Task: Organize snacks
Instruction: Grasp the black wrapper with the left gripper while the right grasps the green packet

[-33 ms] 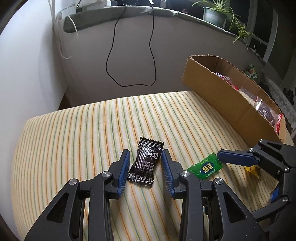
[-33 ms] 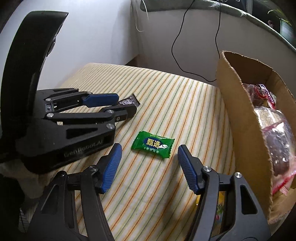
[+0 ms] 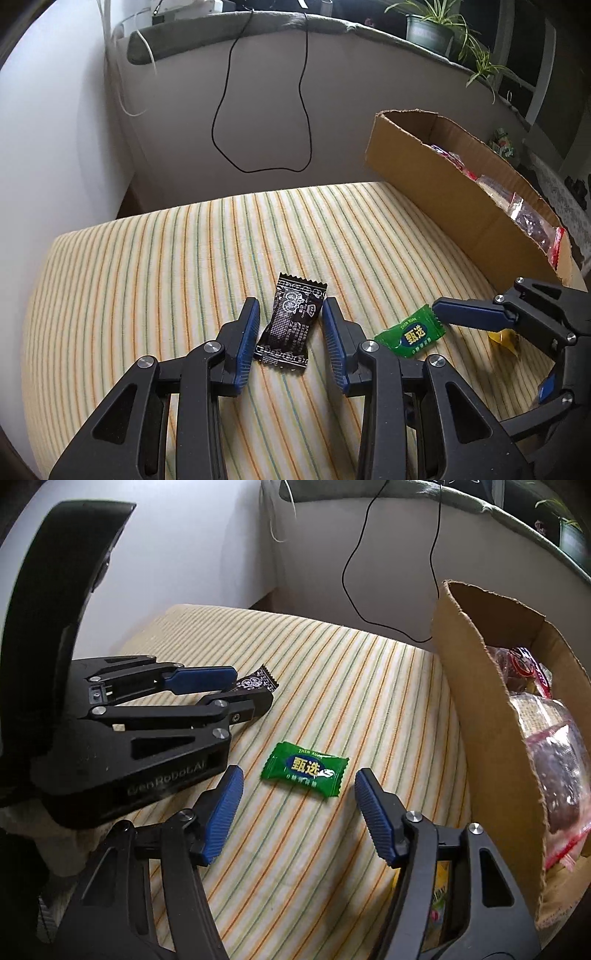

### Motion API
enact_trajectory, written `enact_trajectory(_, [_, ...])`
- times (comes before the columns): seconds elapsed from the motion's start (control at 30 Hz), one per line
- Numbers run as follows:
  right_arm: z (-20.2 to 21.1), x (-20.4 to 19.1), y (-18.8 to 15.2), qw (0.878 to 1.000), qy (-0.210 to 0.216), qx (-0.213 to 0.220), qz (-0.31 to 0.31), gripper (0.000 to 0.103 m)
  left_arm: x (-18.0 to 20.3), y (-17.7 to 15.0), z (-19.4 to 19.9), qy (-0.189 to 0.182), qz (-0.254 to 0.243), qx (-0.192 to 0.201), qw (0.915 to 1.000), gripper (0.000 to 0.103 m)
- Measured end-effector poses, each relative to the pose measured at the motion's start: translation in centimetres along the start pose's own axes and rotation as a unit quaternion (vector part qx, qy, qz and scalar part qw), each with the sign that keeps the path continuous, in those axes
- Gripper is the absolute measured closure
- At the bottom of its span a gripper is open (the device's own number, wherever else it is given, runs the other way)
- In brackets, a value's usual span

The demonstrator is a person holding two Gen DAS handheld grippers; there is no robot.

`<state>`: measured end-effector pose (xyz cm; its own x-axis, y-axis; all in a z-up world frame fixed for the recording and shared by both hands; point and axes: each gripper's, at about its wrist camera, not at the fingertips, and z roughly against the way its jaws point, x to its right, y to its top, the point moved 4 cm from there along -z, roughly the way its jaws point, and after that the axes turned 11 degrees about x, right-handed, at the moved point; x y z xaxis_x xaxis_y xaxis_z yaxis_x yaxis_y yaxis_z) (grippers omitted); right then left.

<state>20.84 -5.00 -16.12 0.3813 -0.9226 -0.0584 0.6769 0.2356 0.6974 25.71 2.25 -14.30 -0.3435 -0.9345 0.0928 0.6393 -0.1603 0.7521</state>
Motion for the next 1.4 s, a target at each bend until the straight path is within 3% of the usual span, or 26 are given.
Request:
enact_trajectory(0.13, [-0.5,-0.4,0.3,1.000,-0.009,0.001,0.015,0.038,-0.5,0.0,0.2,0.006,0.002,0.001,1.0000,0.080])
enact_trajectory(0.23, [-0.7,-1.1,0.3,0.999,-0.016,0.004,0.035,0.055,-0.6,-0.1,0.2,0.010,0.005,0.002,0.9999,0.080])
enact_trajectory(0.37, [-0.7,-1.4,0.1,0.999,-0.013,0.009,0.046,0.063,-0.8,-0.2,0.6,0.017,0.006,0.004,0.9998,0.081])
enact_trajectory(0.9, [2.1,-1.7,0.5,0.998,0.024,0.038,0.033,0.064,-1.4,0.0,4.3,0.029,0.030,0.035,0.9985,0.081])
enact_trajectory(1.4, [10.1,0.8,2.0,0.993,0.049,0.103,0.010,0.064,3.7,3.4,5.4,0.015,0.009,0.058,0.9981,0.081])
